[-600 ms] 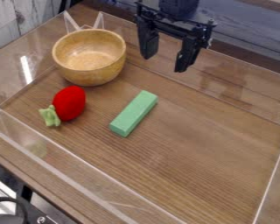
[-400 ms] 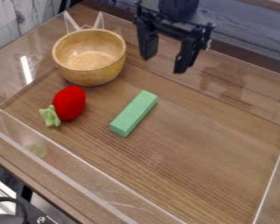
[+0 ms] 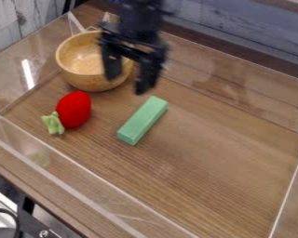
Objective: Move the red object to the right side of the table
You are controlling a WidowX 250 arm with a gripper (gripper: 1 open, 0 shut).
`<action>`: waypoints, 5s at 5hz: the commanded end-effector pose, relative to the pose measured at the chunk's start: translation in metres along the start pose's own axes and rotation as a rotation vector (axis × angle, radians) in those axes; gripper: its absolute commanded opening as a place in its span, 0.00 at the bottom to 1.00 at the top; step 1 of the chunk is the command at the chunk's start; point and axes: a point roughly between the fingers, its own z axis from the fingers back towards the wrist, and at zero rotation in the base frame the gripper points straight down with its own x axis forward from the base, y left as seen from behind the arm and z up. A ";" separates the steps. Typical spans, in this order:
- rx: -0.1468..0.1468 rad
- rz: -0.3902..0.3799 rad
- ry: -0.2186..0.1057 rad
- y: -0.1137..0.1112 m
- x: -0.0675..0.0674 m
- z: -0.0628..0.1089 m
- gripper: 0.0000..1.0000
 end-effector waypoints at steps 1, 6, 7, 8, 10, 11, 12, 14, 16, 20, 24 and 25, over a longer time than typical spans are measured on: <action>0.012 -0.005 -0.063 0.034 -0.013 0.011 1.00; -0.019 0.039 -0.109 0.087 -0.026 -0.048 1.00; -0.025 0.052 -0.110 0.089 -0.022 -0.059 1.00; -0.030 0.067 -0.108 0.090 -0.019 -0.067 1.00; -0.044 0.087 -0.111 0.089 -0.017 -0.072 1.00; -0.052 0.095 -0.112 0.088 -0.016 -0.073 1.00; -0.060 0.104 -0.112 0.088 -0.016 -0.073 1.00; -0.077 0.121 -0.114 0.086 -0.015 -0.070 1.00; -0.095 0.137 -0.119 0.085 -0.014 -0.064 1.00; -0.110 0.161 -0.116 0.081 -0.010 -0.058 0.00; -0.171 0.152 -0.180 0.022 0.023 0.019 0.00; -0.188 0.088 -0.177 -0.021 0.035 0.018 0.00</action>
